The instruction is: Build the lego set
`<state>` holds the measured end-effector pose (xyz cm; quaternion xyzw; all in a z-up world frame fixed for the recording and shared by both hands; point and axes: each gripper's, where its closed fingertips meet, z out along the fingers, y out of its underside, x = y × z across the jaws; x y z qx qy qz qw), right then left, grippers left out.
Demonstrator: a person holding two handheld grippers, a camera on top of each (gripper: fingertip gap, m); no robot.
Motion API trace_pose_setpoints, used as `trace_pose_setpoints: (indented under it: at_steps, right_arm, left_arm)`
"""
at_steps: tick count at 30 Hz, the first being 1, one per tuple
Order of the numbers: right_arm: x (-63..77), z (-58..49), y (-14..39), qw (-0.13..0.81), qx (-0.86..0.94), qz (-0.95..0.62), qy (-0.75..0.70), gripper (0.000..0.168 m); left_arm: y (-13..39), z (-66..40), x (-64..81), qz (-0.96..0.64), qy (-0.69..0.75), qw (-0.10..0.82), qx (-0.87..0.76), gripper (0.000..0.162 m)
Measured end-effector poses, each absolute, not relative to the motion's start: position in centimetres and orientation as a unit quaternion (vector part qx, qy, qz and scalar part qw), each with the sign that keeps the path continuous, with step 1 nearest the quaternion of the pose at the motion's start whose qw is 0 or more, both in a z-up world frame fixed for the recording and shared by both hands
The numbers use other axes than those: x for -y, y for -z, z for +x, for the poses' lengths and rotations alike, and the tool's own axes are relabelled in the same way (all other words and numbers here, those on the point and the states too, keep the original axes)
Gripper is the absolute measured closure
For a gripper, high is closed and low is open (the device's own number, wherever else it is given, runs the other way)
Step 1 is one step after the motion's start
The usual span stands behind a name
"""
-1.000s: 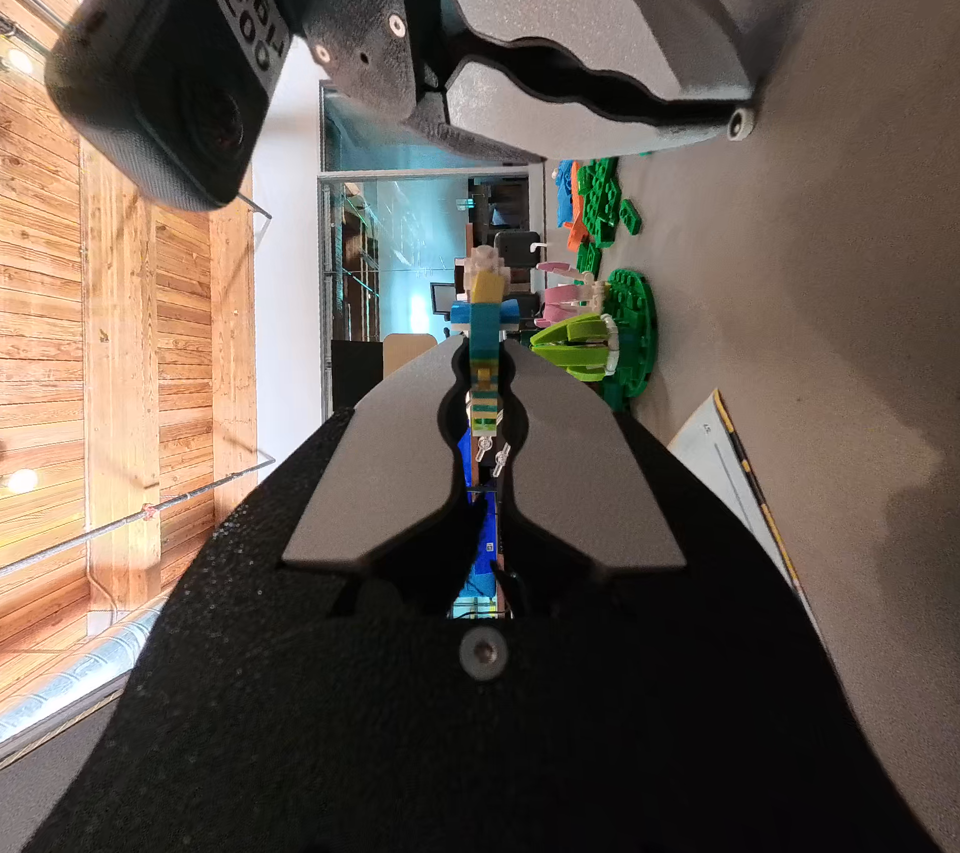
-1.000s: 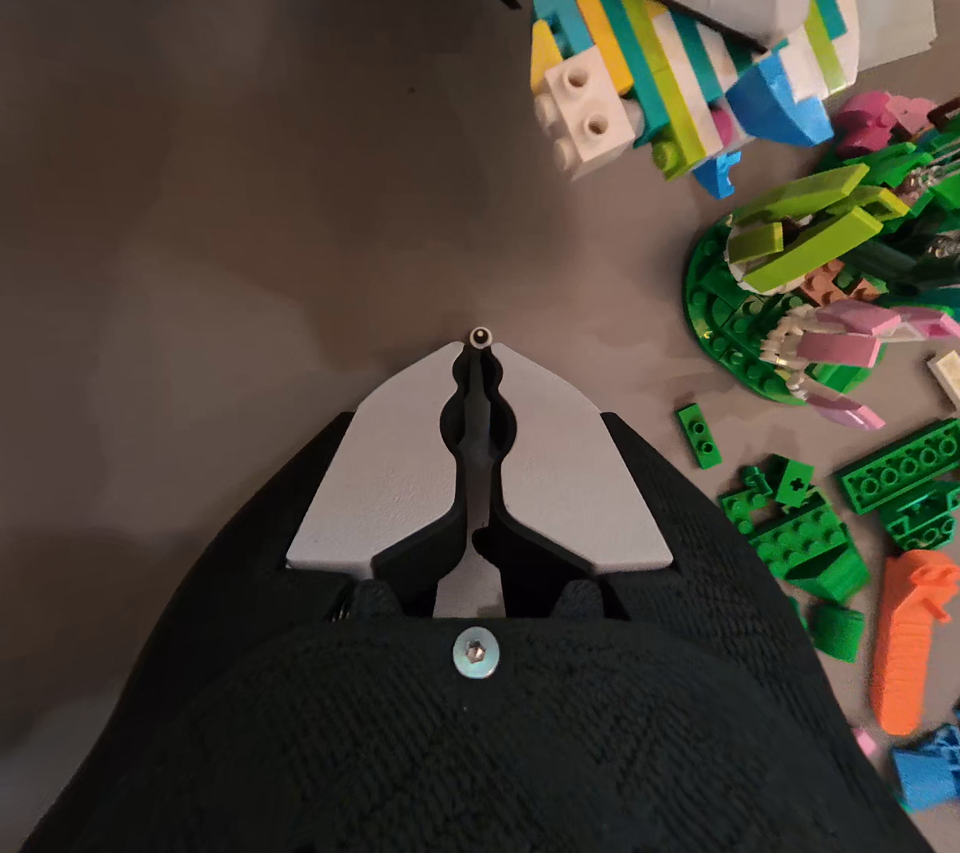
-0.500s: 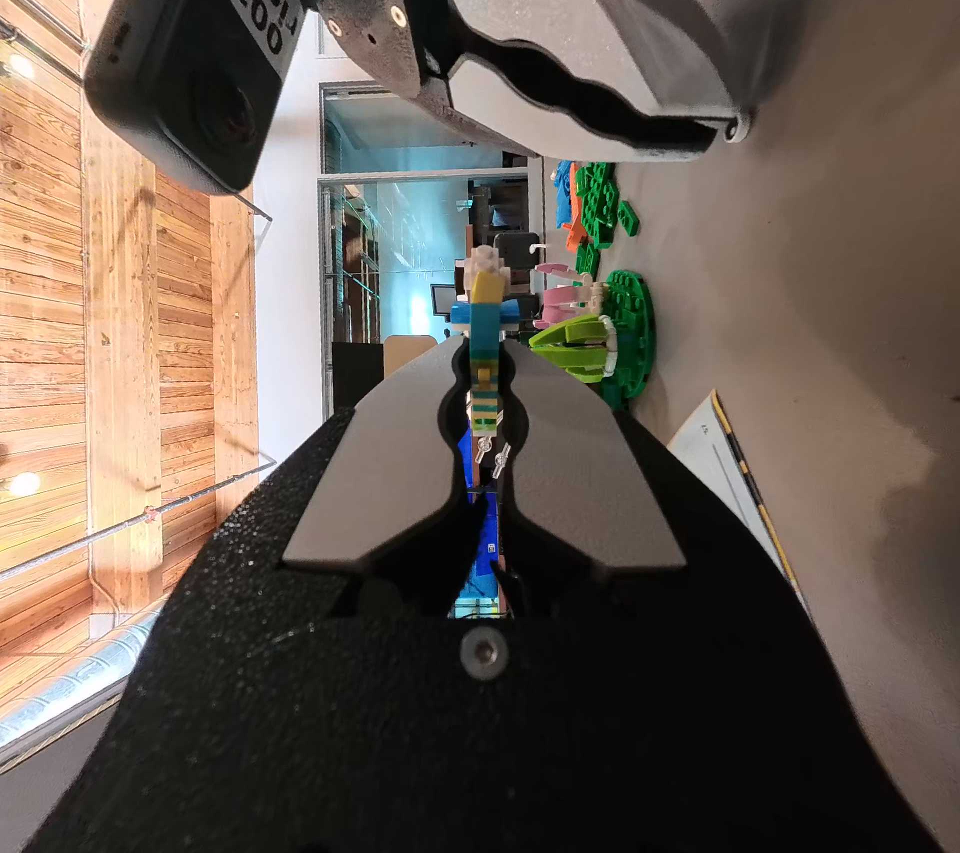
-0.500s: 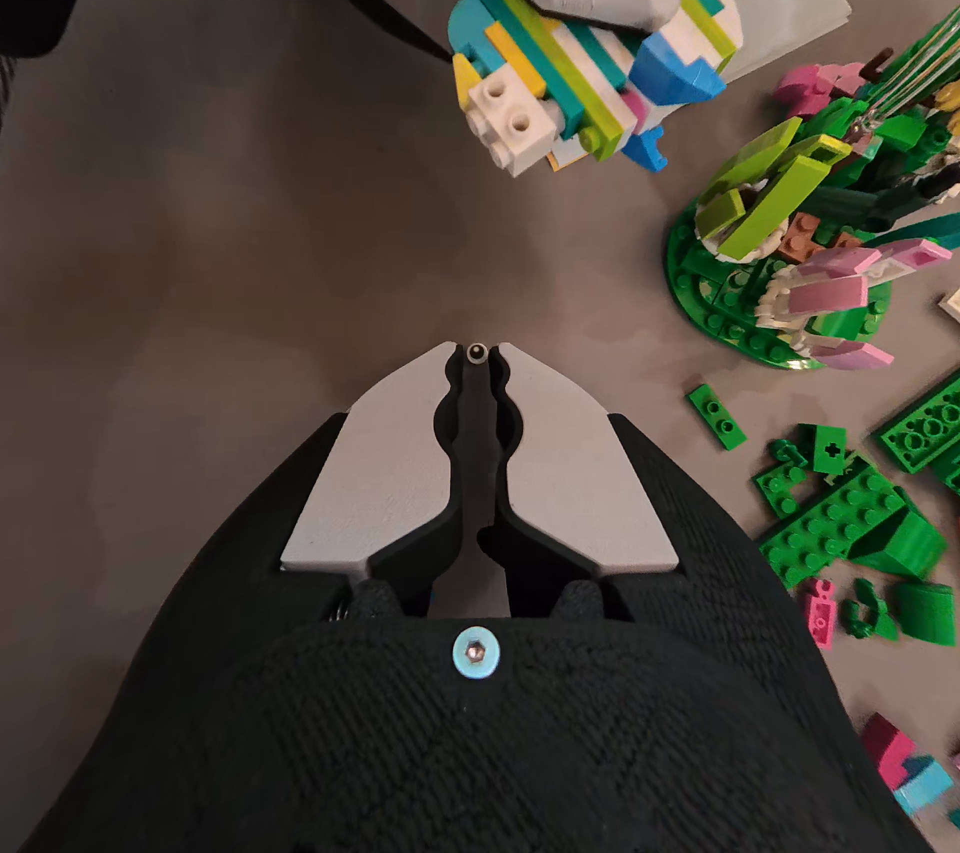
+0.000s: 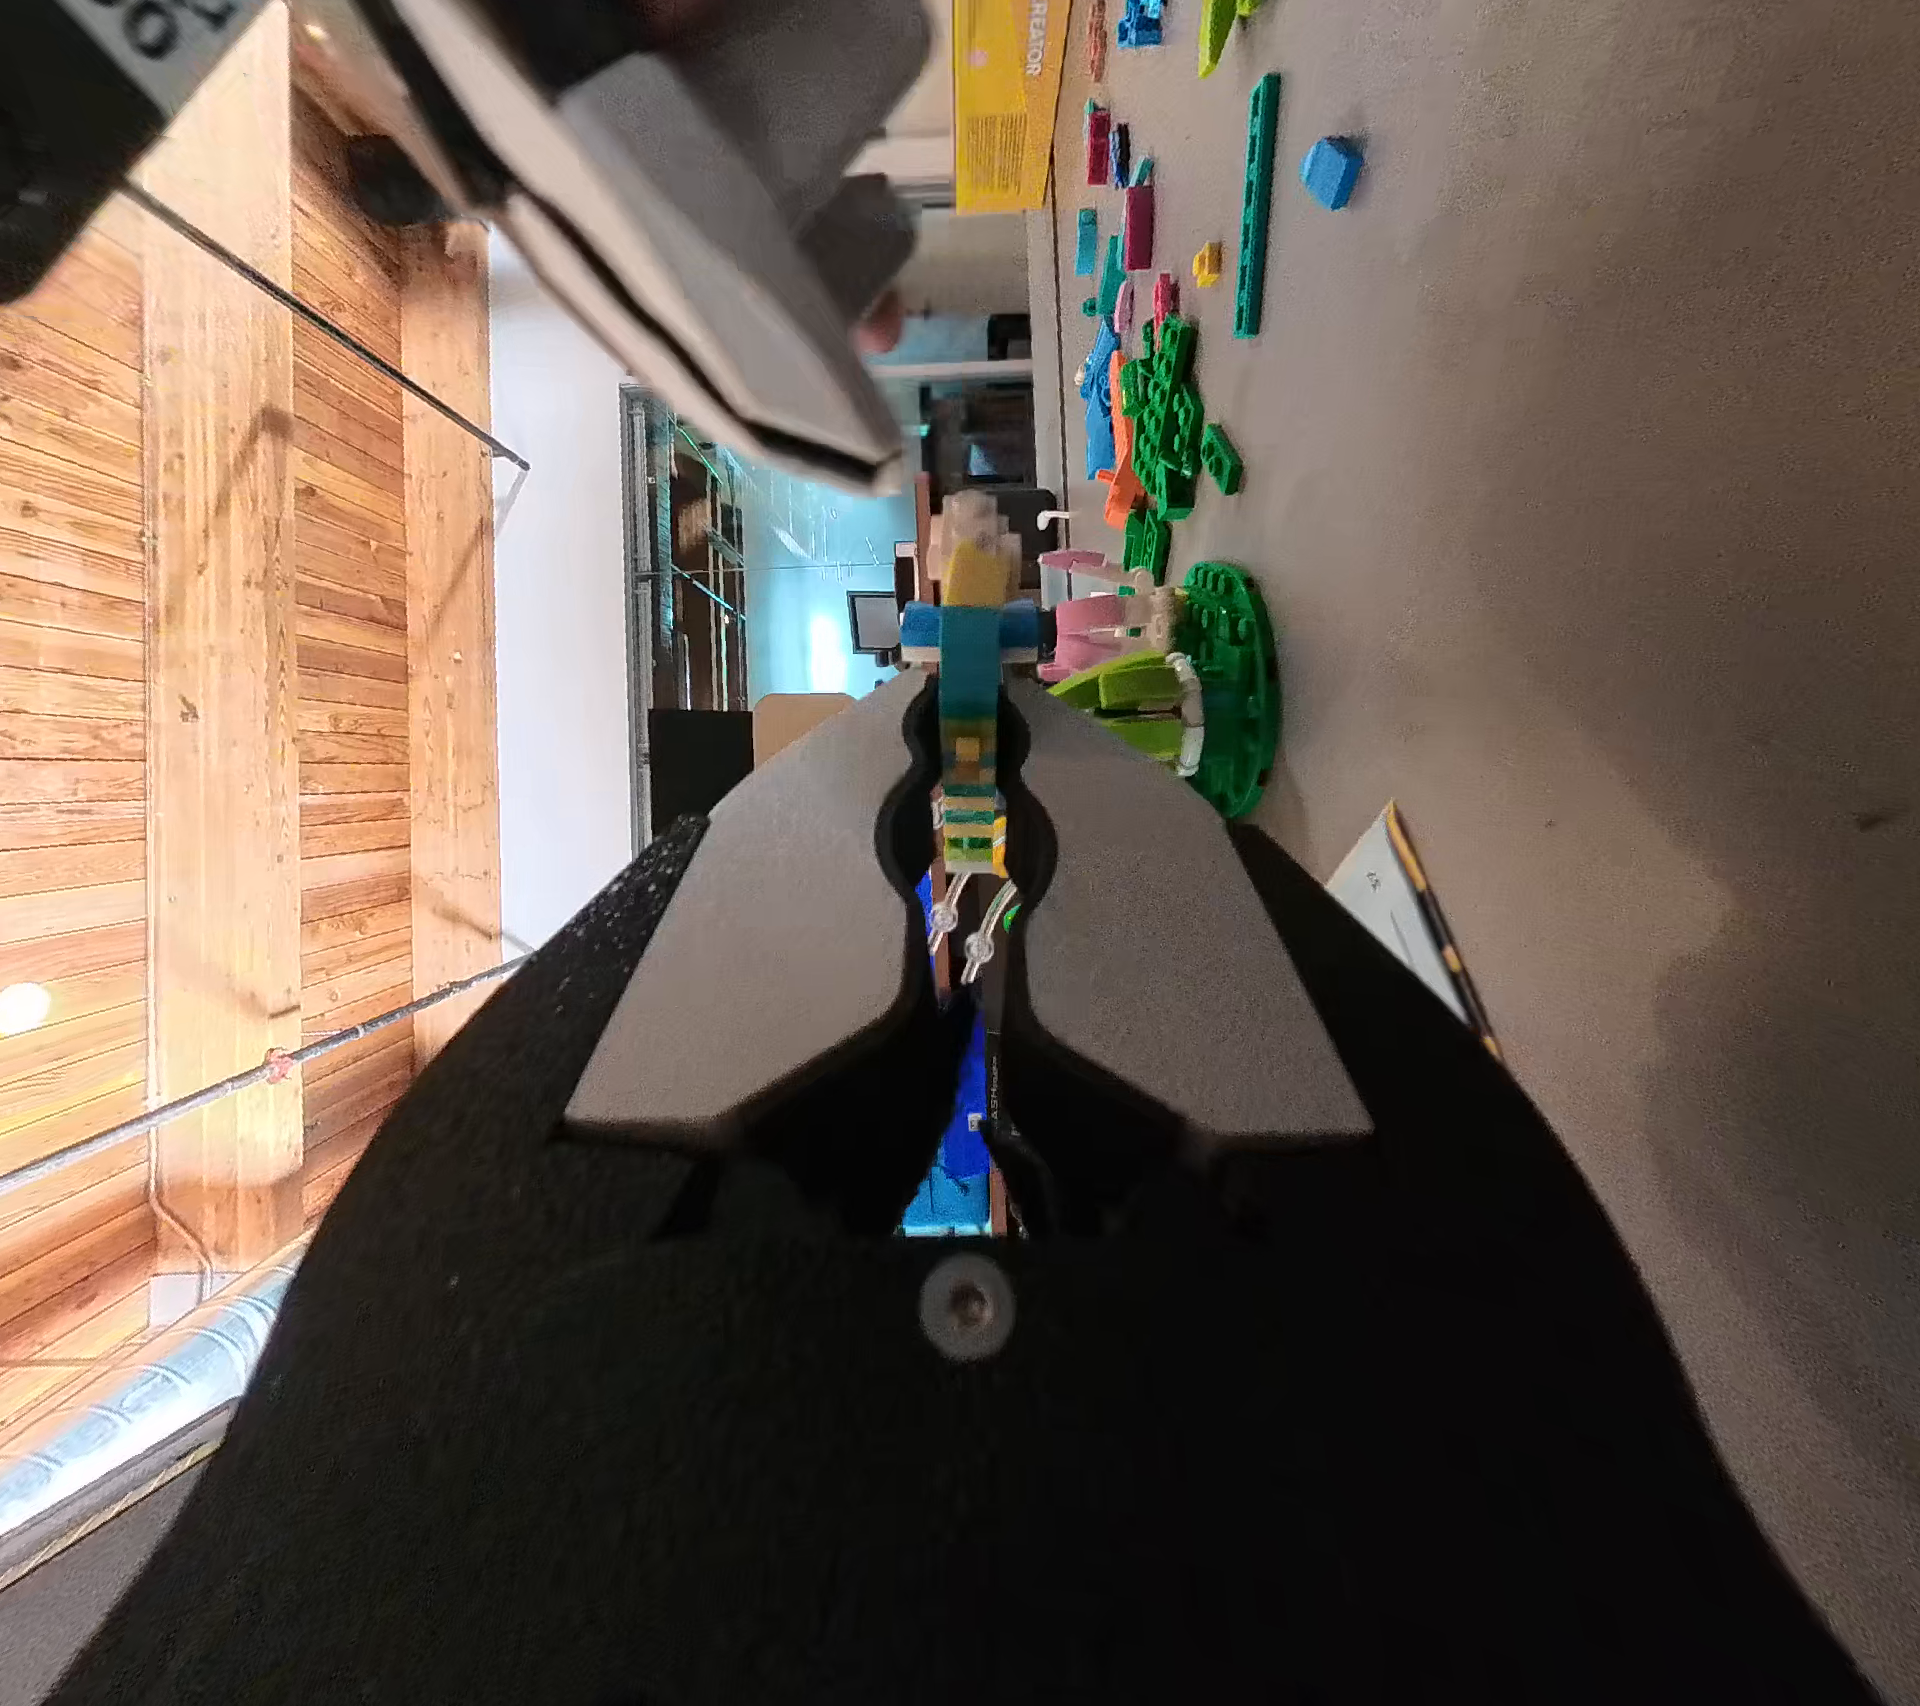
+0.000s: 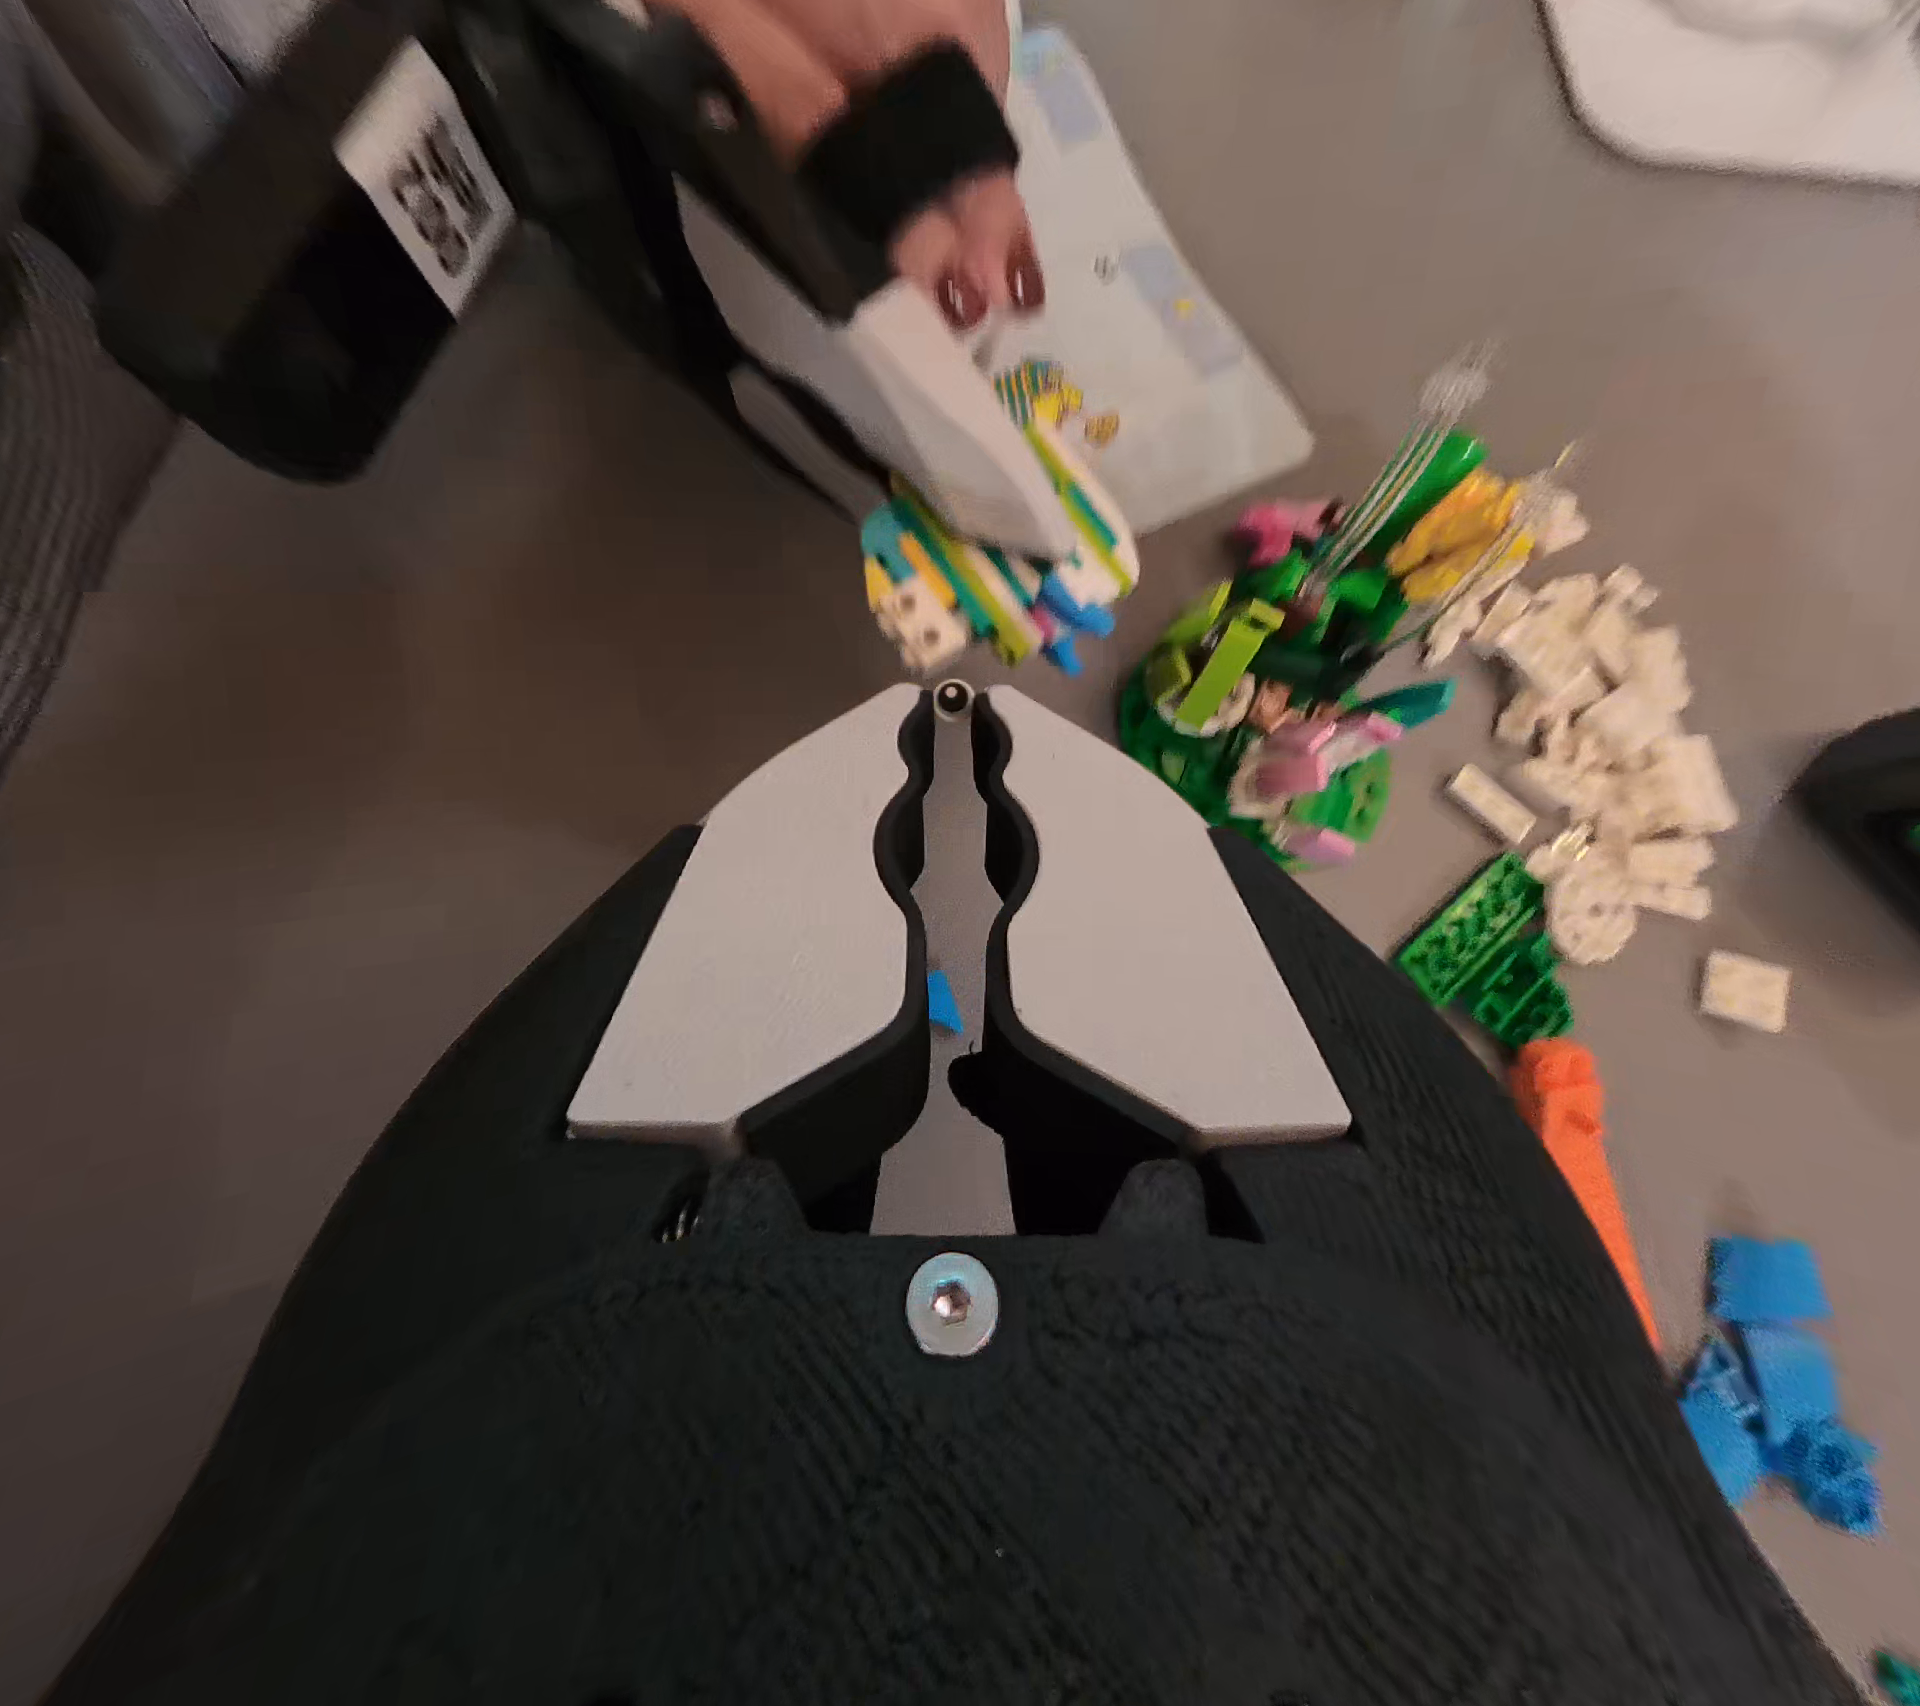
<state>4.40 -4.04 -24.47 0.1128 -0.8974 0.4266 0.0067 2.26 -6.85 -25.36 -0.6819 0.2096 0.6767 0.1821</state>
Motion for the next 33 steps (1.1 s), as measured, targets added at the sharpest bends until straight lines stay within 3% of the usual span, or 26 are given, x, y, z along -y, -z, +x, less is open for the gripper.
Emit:
trace_pose_setpoints:
  at_steps: [1,33]
  right_arm:
    - [4.3,4.7,23.8,0.008,0.895,0.122,-0.43,0.163]
    - [5.6,5.6,25.3,0.009,0.919,0.17,-0.356,0.162]
  left_arm:
    - [25.4,2.2,6.8,-0.683,-0.676,0.182,-0.21,0.154]
    - [25.4,2.6,6.6,-0.681,-0.676,0.182,-0.217,0.154]
